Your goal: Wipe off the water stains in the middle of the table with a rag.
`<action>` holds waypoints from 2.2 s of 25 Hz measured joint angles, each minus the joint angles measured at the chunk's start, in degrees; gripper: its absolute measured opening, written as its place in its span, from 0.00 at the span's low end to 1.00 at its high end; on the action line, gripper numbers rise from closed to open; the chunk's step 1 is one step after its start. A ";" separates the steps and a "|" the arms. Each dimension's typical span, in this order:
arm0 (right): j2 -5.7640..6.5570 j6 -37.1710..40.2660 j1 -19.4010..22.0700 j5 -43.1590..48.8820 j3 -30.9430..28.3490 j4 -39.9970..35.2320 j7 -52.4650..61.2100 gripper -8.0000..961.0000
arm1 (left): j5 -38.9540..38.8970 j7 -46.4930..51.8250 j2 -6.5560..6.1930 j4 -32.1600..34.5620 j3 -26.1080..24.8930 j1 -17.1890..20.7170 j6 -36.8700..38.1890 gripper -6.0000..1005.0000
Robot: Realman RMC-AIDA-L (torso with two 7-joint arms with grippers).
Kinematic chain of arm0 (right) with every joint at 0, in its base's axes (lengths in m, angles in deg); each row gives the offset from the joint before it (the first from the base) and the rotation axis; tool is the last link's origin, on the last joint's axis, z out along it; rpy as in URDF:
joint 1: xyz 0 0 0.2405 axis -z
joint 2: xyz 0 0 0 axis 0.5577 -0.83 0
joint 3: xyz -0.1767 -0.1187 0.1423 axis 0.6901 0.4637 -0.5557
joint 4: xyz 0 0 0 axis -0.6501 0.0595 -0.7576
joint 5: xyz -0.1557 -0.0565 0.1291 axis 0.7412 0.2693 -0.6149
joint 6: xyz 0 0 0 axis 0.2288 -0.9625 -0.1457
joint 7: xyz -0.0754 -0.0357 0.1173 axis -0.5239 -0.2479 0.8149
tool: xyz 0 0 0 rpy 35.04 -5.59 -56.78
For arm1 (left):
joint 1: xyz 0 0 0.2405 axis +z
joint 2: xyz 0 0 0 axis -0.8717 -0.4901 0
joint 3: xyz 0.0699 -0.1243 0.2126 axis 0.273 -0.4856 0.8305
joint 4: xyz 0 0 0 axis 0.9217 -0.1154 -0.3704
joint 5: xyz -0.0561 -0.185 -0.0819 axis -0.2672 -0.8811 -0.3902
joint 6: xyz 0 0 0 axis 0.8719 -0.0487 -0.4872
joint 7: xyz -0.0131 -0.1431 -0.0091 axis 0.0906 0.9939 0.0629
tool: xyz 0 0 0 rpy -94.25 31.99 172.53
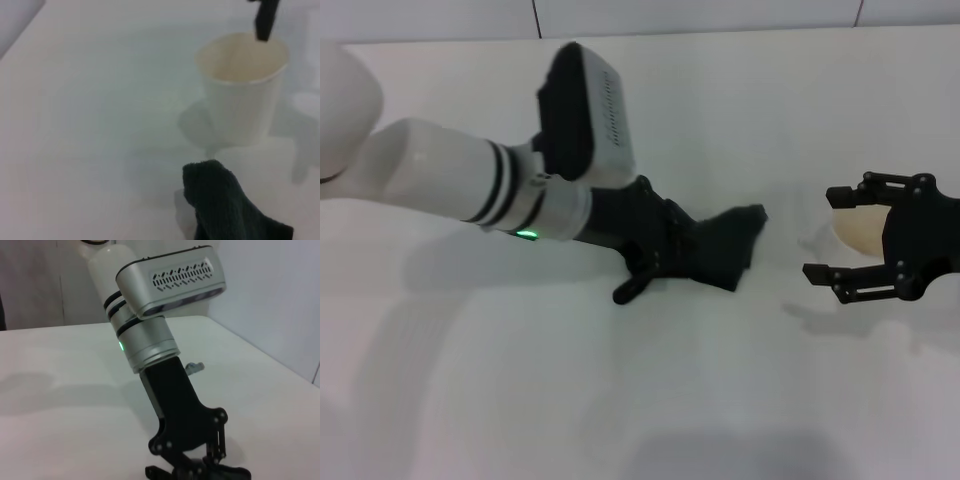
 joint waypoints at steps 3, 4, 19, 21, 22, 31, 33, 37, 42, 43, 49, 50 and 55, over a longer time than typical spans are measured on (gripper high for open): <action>0.00 -0.02 0.02 -0.37 -0.05 0.01 0.00 0.90 | 2.28 -0.32 -0.10 1.67 -5.13 2.05 1.77 0.12; 0.00 -0.04 0.02 -0.45 -0.07 0.02 0.00 0.90 | 2.88 -0.40 -0.09 2.41 -6.66 2.66 2.59 0.12; 0.00 -0.88 -0.62 -0.66 0.02 0.49 0.00 0.90 | 5.46 -2.74 -2.50 9.48 -28.37 13.59 20.49 0.12; 0.00 -0.94 -0.61 -0.67 0.16 0.64 0.00 0.90 | 5.46 -2.92 -2.91 10.00 -30.49 14.80 22.60 0.12; 0.00 -1.01 -0.61 -0.72 0.28 0.81 0.00 0.90 | 5.46 -3.01 -2.99 10.15 -31.60 15.26 23.34 0.12; 0.00 -2.52 -0.76 -1.02 2.00 1.44 -0.21 0.90 | 6.03 -2.86 -3.50 10.00 -34.88 17.77 25.54 0.13; 0.00 -2.69 -0.83 -1.07 2.07 1.49 -0.22 0.90 | 7.04 -2.50 -3.35 9.69 -34.87 17.59 25.59 0.13; 0.00 -2.70 -0.87 -1.16 2.11 1.57 -0.21 0.90 | 9.28 -0.92 -3.05 9.59 -34.65 17.08 26.23 0.13; 0.00 -2.70 -0.94 -1.17 2.20 1.64 -0.20 0.91 | 10.03 1.91 -3.00 9.82 -34.68 16.66 27.30 0.13; 0.00 -2.70 -1.01 -1.18 2.20 1.68 -0.21 0.91 | 10.03 2.58 -3.00 10.03 -34.74 16.63 27.64 0.13; 0.00 -2.69 -1.22 -1.17 2.21 1.72 -0.15 0.91 | 9.45 4.81 -2.98 10.58 -35.23 16.57 27.80 0.25; 0.00 -2.69 -1.25 -1.17 2.20 1.74 -0.12 0.91 | 9.37 5.20 -2.93 11.07 -35.29 16.66 27.74 0.28; 0.00 -2.64 -1.32 -1.17 2.19 1.84 -0.01 0.90 | 9.27 5.05 -2.57 15.04 -35.67 17.67 29.75 0.44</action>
